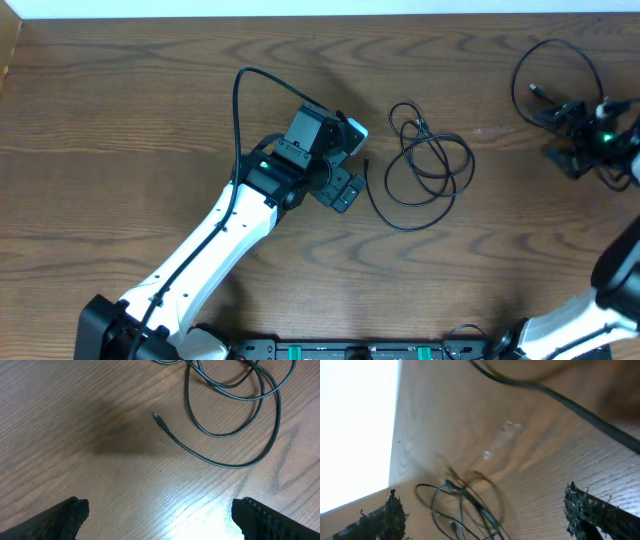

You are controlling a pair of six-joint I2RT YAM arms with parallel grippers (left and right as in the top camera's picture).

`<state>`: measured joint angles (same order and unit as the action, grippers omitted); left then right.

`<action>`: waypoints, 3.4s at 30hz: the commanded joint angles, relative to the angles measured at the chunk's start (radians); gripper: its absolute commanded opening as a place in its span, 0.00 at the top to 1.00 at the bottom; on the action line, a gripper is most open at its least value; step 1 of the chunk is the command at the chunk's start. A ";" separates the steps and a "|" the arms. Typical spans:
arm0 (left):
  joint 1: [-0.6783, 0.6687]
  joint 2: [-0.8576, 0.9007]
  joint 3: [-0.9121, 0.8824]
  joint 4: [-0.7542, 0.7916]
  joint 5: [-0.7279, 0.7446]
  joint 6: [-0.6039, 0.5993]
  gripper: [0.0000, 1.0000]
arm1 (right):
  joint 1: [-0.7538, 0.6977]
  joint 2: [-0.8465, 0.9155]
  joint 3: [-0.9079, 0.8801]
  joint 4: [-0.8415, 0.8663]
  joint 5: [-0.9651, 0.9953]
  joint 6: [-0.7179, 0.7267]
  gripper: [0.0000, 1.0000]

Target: Untangle cables

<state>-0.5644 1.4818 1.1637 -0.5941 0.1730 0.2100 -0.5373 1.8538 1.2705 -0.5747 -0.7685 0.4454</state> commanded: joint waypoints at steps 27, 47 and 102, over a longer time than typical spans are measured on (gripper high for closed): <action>0.003 0.003 0.012 0.000 -0.010 0.003 0.02 | -0.054 -0.042 -0.023 -0.193 0.966 0.511 0.01; 0.003 0.003 0.012 0.000 -0.010 0.003 0.02 | -0.096 0.125 -0.022 0.023 0.759 0.414 0.99; 0.003 0.003 0.012 0.000 -0.010 0.003 0.02 | 0.104 -0.112 0.084 0.298 0.240 -0.342 0.72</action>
<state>-0.5648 1.4818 1.1637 -0.5945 0.1730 0.2104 -0.4755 1.7653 1.3609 -0.1905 -0.2951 -0.0090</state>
